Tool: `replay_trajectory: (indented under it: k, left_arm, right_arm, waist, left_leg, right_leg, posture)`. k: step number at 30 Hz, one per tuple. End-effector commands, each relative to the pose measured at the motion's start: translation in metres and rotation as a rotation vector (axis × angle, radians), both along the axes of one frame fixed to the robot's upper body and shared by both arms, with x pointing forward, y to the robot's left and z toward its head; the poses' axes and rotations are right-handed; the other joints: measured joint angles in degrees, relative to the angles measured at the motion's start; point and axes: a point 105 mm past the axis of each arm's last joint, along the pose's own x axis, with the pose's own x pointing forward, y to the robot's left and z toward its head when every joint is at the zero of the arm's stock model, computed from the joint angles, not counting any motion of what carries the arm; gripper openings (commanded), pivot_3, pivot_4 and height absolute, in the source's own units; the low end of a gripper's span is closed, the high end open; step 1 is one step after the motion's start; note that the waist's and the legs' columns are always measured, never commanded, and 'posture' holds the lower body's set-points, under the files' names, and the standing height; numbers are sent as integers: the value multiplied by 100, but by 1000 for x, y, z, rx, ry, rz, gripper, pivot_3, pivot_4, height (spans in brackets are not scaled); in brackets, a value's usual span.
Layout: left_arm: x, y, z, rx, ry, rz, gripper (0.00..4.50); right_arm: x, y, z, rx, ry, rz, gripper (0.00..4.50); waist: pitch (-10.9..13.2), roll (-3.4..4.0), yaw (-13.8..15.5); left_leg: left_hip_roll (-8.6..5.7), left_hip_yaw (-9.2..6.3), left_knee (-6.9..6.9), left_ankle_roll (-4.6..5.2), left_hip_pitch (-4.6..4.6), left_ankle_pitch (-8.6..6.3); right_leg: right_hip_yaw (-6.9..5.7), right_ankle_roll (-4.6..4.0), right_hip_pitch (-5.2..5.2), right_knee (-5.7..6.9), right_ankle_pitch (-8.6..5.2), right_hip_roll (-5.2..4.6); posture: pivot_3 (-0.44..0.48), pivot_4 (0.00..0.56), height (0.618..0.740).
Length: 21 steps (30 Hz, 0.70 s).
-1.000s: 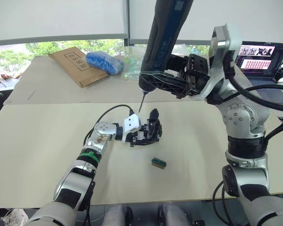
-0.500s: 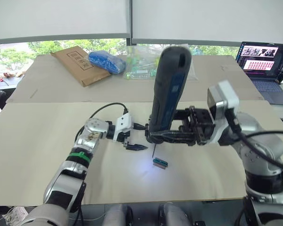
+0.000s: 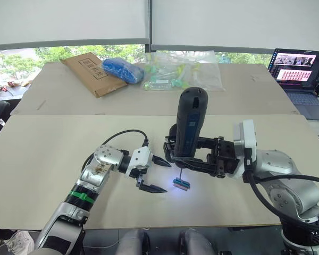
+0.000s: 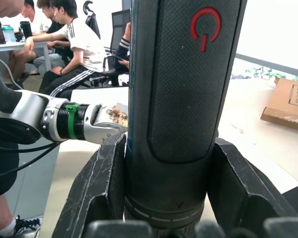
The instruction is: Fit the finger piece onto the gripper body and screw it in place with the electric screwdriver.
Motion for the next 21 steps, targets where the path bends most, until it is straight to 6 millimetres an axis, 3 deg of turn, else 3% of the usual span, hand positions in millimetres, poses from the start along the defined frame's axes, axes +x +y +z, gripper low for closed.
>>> replay_trajectory:
  k: [1,21]
  left_arm:
    - [-8,-7,0,-9,-5,-31,4500]
    - [5,-26,-14,-41,-54,56,4500]
  right_arm:
    - [-9,1,16,24,-75,24,1880]
    - [-2,-8,-10,39,-41,-56,1880]
  waist:
    - [0,0,13]
    - [0,-1,15]
  left_leg:
    - [0,-1,1,0,0,0]
    - [-2,-3,3,1,0,0]
  right_leg:
    - [-1,0,1,-1,0,0]
    - [1,0,1,-2,0,-1]
  posture:
    - [0,150,740]
    - [0,150,740]
